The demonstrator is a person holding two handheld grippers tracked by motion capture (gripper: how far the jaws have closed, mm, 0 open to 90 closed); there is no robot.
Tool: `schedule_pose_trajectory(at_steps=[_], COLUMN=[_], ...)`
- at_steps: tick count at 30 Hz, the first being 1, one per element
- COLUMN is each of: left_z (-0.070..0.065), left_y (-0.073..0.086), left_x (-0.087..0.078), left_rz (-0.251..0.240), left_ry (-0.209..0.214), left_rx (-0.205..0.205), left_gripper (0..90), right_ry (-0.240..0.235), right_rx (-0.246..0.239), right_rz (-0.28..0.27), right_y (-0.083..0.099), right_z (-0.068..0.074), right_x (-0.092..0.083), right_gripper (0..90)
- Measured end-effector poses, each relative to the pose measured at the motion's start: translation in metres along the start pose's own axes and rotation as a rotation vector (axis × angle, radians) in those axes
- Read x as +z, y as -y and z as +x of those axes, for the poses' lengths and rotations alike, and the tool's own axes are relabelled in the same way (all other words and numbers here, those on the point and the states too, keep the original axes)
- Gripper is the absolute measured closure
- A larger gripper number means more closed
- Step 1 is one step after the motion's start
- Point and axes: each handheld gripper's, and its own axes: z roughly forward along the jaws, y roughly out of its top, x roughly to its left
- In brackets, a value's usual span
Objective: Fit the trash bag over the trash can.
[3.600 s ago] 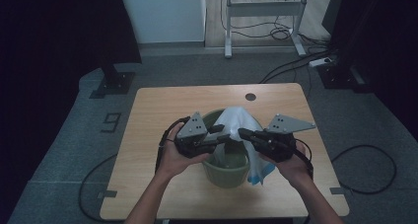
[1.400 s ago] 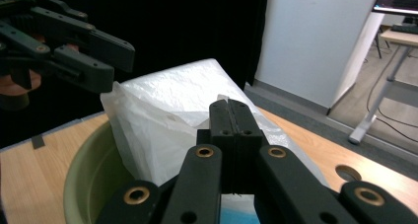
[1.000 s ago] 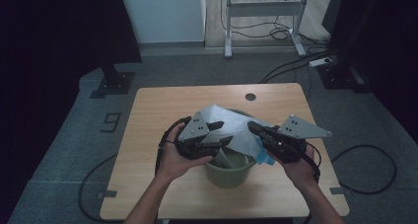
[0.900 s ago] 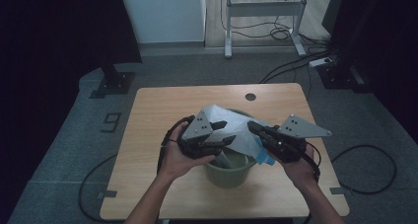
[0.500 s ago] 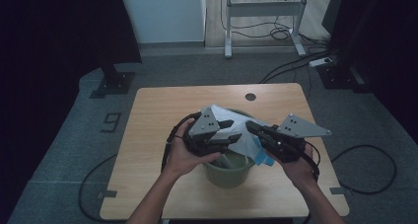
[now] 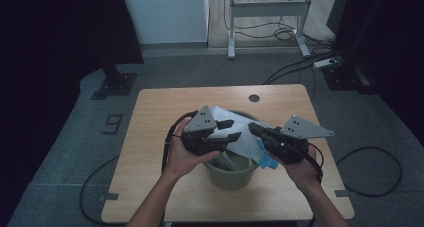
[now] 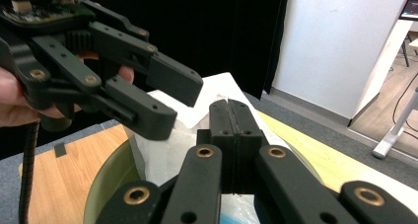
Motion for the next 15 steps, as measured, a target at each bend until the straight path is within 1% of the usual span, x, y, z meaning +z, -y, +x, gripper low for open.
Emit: schedule_pose_trajectory(at_steps=[2, 6, 8, 11, 12, 14, 15], left_z=[0.0009, 0.0039, 0.0044, 0.0035, 0.0032, 0.003, 0.0031], left_y=[0.0016, 0.0053, 0.0062, 0.0058, 0.0054, 0.0044, 0.0041], left_x=[0.0021, 0.0058, 0.0076, 0.0097, 0.0101, 0.0104, 0.0106], left_rz=[0.007, 0.015, 0.019, 0.025, 0.026, 0.026, 0.024], left_ry=[0.004, 0.014, 0.021, 0.021, 0.017, 0.013, 0.009], left_rx=[-0.011, -0.022, -0.02, -0.011, -0.01, -0.014, -0.019], left_gripper=[59.5, 68.8, 72.8, 78.8, 83.5, 89.1, 89.8], right_ry=[-0.003, -0.007, -0.008, -0.011, -0.012, -0.014, -0.015], right_rx=[-0.001, 0.002, 0.003, 0.006, 0.006, 0.009, 0.01], right_rz=[-0.001, -0.002, -0.005, -0.004, -0.005, -0.003, -0.004], right_y=[-0.0007, -0.0018, -0.0026, -0.0036, -0.0037, -0.0036, -0.0035], right_z=[0.0003, 0.0008, 0.0007, 0.0007, 0.0006, 0.0005, 0.0005], right_x=[0.0003, 0.0007, 0.0009, 0.0019, 0.0025, 0.0035, 0.0038], right_gripper=[89.3, 89.3, 89.3, 89.3, 89.3, 89.3, 89.2])
